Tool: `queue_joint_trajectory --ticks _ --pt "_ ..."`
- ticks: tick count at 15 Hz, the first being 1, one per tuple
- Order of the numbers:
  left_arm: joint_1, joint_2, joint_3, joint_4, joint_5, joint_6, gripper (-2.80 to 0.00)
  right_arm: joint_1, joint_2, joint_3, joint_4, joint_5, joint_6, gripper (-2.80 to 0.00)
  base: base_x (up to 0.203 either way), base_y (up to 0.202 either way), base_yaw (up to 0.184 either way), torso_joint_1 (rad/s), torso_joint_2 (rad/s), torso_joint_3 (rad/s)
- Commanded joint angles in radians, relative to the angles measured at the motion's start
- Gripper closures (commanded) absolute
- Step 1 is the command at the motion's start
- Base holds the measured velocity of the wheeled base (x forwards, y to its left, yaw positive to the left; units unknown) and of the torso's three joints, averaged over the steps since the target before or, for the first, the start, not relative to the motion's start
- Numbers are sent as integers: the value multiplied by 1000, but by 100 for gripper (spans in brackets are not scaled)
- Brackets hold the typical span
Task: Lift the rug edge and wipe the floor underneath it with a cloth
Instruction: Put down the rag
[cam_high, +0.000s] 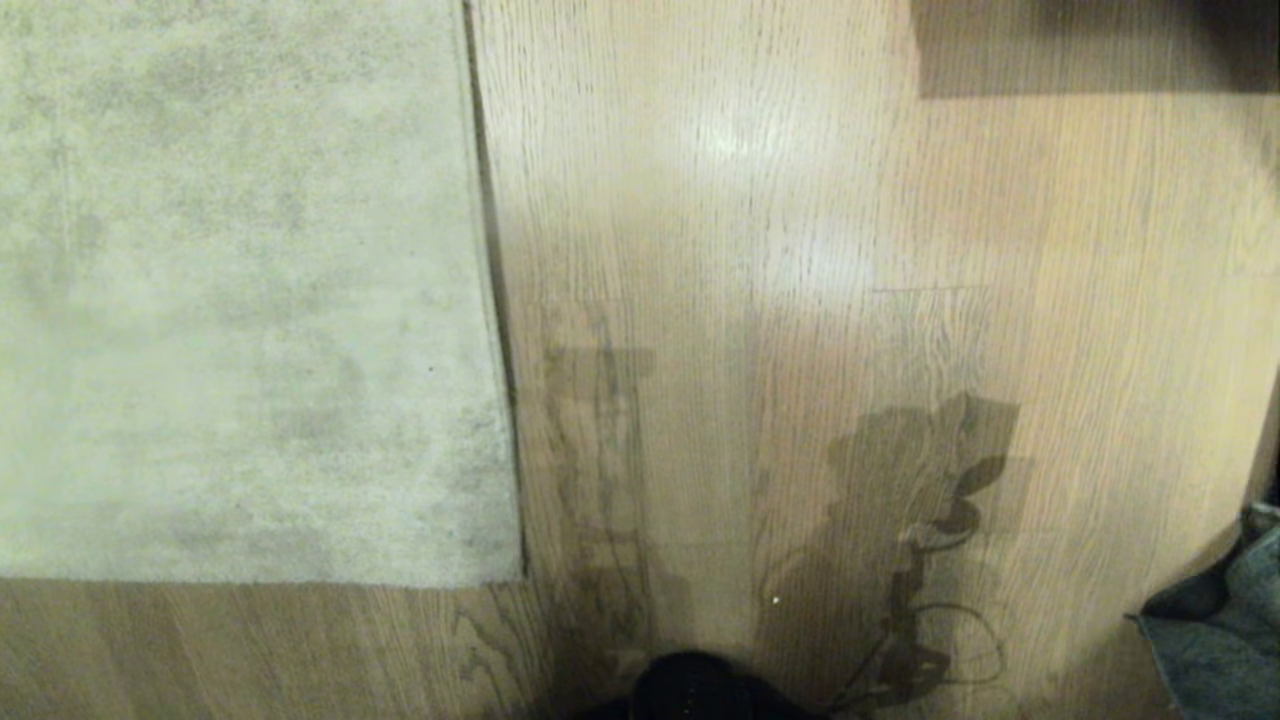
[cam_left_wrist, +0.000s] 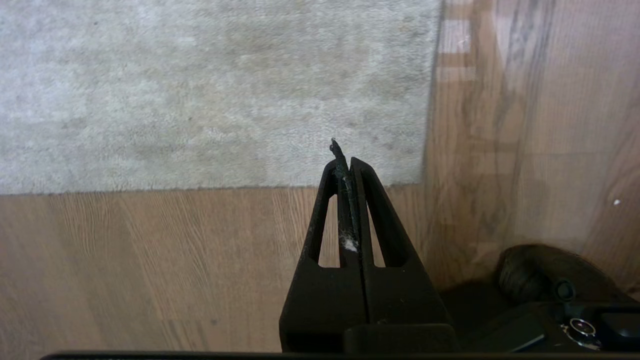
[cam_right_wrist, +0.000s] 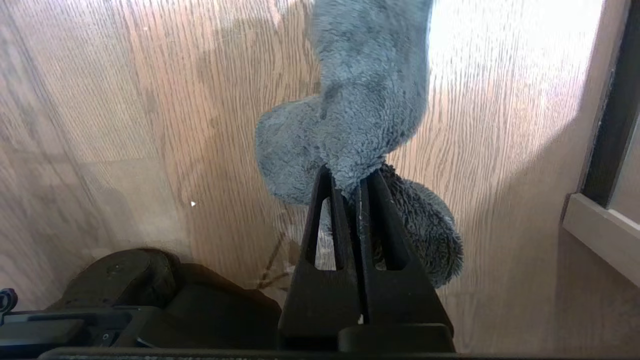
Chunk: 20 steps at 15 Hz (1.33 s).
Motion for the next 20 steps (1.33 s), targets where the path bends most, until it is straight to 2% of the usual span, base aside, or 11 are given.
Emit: queue_joint_trajectory --ticks 1,20 --pt "0 1 0 0 0 0 0 0 1 0 -1 1 0 0 0 0 0 0 0 0" --pt "0 1 0 0 0 -2 0 0 1 0 0 2 -15 0 0 0 0 0 0 0"
